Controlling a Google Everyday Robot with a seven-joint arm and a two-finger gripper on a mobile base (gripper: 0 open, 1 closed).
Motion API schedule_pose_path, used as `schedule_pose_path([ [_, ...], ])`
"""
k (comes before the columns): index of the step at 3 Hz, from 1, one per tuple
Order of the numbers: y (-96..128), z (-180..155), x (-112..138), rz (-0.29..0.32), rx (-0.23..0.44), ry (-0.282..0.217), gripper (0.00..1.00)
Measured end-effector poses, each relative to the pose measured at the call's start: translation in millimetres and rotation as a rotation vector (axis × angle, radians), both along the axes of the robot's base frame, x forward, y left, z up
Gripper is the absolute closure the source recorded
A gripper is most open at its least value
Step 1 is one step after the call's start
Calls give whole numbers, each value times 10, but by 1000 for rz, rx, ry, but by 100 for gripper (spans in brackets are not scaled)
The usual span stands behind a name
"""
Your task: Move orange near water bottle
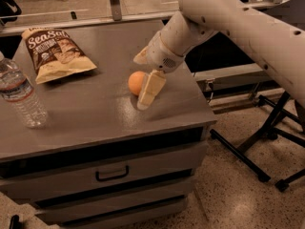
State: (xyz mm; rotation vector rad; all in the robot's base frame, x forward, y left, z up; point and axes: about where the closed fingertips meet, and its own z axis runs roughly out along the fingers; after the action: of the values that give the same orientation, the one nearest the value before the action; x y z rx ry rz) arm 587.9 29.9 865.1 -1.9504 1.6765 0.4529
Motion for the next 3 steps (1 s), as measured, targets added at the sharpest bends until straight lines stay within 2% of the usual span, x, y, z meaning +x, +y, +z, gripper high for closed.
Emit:
schedule_pose_path([
  [2, -13, -133, 67, -19, -11, 14, 60],
  [3, -7, -27, 54, -15, 39, 37, 83],
])
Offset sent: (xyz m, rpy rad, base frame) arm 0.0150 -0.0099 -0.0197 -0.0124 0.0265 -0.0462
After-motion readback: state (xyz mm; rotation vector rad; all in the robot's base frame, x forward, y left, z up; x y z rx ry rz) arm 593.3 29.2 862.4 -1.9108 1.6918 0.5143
